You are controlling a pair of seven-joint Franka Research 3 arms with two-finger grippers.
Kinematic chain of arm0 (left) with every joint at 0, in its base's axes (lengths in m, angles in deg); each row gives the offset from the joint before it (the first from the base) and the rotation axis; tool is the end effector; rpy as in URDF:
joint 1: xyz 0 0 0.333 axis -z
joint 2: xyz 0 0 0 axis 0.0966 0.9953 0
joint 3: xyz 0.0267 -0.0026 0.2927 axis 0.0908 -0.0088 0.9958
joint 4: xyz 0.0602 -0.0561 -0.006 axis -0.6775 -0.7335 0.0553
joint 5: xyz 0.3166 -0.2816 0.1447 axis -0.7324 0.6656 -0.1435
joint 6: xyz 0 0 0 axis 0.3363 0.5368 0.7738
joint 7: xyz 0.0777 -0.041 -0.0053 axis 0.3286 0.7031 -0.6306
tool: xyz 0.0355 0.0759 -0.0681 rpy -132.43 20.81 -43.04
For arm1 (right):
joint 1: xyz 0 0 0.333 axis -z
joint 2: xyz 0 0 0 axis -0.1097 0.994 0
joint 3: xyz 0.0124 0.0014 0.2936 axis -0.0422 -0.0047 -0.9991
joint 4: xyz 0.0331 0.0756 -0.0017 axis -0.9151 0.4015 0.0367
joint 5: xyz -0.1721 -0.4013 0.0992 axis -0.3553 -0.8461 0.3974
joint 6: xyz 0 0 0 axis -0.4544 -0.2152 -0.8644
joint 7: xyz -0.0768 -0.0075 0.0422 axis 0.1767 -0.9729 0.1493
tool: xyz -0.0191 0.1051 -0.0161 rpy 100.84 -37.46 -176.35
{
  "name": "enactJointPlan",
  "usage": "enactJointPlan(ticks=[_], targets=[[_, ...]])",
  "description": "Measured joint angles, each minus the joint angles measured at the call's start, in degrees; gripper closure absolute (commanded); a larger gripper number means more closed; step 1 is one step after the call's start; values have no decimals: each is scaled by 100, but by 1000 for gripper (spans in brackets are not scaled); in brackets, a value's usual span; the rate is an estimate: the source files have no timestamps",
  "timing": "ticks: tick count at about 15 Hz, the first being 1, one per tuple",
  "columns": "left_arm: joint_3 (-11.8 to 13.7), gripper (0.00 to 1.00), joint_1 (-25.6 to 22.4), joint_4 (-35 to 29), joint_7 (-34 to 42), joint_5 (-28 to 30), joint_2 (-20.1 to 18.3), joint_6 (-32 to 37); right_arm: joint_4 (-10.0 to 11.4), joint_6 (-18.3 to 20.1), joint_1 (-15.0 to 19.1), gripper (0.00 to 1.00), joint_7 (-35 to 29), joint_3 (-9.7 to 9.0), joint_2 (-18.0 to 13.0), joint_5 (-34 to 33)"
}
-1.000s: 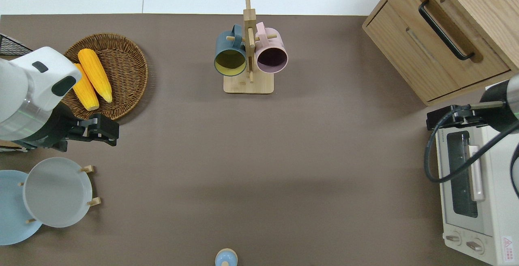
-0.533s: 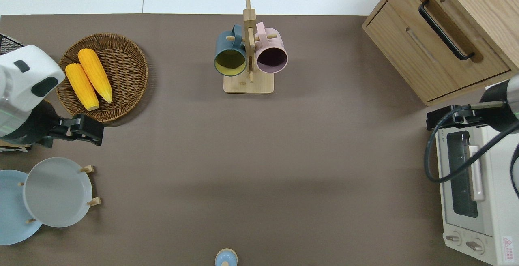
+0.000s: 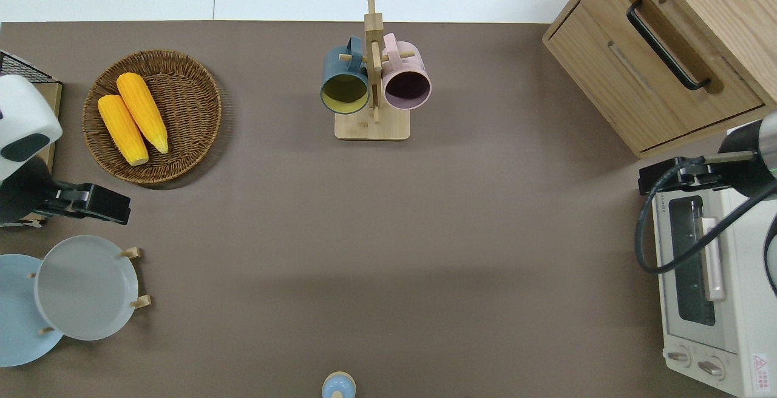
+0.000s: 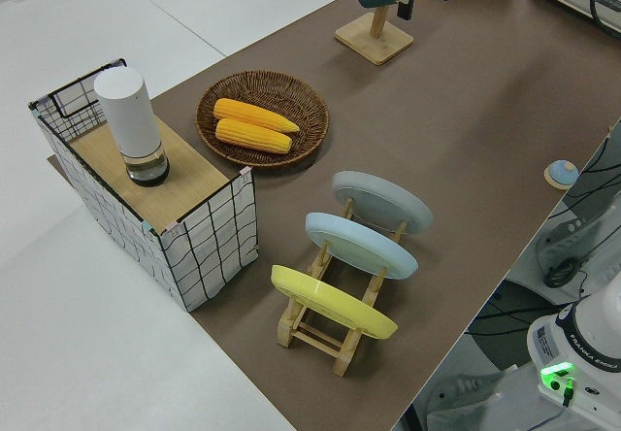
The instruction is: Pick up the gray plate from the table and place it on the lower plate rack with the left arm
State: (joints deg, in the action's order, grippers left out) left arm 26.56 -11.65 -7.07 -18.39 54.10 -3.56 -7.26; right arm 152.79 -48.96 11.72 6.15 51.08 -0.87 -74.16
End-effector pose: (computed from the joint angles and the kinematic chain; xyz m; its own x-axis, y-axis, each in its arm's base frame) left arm 0.5961 -0.0456 0.6166 0.9791 -0.1554 -0.1313 -0.1559 -0.9877 0.0064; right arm 0.6068 0.0332 0.6216 0.9989 0.0108 -0.0450 0.0119 -0.9996 0.0239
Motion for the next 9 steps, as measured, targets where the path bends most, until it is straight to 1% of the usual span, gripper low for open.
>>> enactJointPlan(ticks=[1,5,7,9], targets=[[26,7,77,-80,0,0,-13,-107,0,0,0,17,0,0,0,0],[319,2,377,-543,146,2,-191,-529,0,0,0,17,0,0,0,0],[393,0,408,-634,341,4,-260,-583,0,0,0,17,0,0,0,0],[408,0,437,-642,398,4,-299,-613,0,0,0,17,0,0,0,0]])
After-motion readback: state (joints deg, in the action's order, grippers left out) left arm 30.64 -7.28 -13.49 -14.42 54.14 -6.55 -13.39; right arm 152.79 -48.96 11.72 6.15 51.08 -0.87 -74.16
